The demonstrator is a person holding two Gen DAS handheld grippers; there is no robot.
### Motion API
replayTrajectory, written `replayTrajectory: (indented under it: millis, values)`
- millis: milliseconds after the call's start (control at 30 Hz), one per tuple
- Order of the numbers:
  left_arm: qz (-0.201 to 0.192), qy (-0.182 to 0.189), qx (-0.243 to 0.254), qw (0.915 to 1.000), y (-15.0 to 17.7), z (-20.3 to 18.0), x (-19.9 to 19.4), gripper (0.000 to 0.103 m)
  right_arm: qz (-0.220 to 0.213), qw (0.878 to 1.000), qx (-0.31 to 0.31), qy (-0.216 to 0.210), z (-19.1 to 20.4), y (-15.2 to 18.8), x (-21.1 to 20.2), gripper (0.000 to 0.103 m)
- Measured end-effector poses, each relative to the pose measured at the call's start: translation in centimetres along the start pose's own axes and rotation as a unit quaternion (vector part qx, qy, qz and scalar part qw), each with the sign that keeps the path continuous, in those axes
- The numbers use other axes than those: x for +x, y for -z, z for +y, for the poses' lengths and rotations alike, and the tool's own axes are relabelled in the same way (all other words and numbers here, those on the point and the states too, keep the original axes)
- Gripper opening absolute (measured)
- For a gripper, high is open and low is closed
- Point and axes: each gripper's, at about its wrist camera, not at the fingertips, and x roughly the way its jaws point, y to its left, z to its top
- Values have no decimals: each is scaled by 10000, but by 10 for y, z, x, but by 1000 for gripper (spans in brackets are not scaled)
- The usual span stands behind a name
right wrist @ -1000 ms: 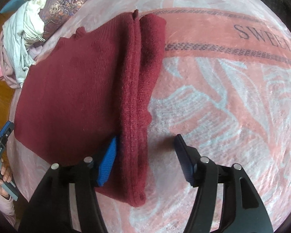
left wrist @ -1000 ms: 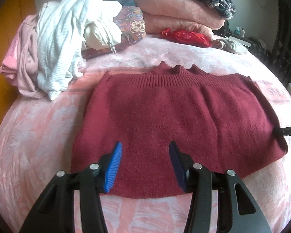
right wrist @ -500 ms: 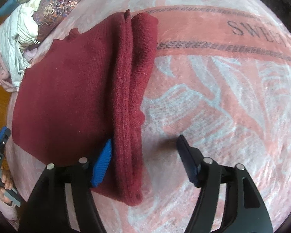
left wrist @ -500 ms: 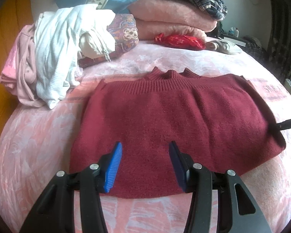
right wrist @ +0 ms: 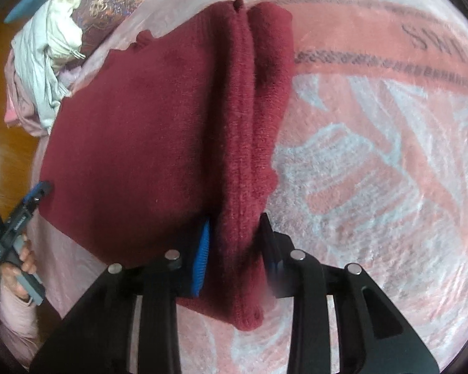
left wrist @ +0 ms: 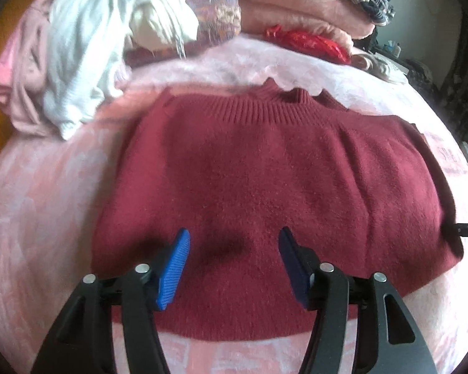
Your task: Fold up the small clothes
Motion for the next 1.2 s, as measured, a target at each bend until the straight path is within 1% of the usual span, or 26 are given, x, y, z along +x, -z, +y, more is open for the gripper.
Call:
replayTrajectory:
  millis: [33,100,133,167,233,267,367,400,500,567,700,767,867,933,967,1100,1200]
  values:
    - [40,34,-24,10000,0,2,3,68,-6,10000,-6,-17,1,1,0,30]
    - [128,85,-130,9998,-2,9,12,71,-23,10000,-9,-40,-1,2,0,28]
    - [165,70,-146,9997,-2,13,16,71,-30,10000,-16,-59,0,2,0,24]
    - [167,60,-141,9997,-2,14,17,71,-33,10000,-21,-80,-2,5,-2,23]
    - [189,57,-58,9998,-3,15,21,71,-47,9999,-10,-139,-2,6,-4,14]
    - [215,54,-40,9997,-4,16,21,72,-70,9998,29,-160,-1,6,-4,13]
    - [351,149,-96,9992,-9,22,24,73,-108,9998,78,-166,-3,7,-6,12]
    - [458,212,-138,9986,-11,24,28,75,-115,9997,106,-165,-7,10,-7,11]
    - [583,325,-288,9974,-13,29,35,77,-115,9995,235,-174,-9,11,-5,11]
    - [599,310,-279,9973,-13,29,36,78,-114,9994,306,-148,-8,12,-6,11]
    - [577,253,-148,9979,-11,24,37,79,-148,9994,307,57,2,10,-16,10]
    - [596,242,-81,9979,-10,24,37,79,-182,9993,241,218,12,8,-23,9]
    - [656,235,-72,9975,-11,24,37,79,-288,9985,-37,456,36,4,-37,9]
    - [703,220,-86,9972,-13,24,38,80,-361,9978,-294,471,61,2,-44,9]
    - [720,214,-89,9971,-14,23,38,80,-394,9974,-409,452,71,2,-46,9]
    - [766,268,-117,9966,-16,25,39,80,-523,9946,-901,-12,123,3,-47,9]
    - [770,330,-152,9964,-16,27,39,80,-497,9915,-1196,-108,157,3,-34,9]
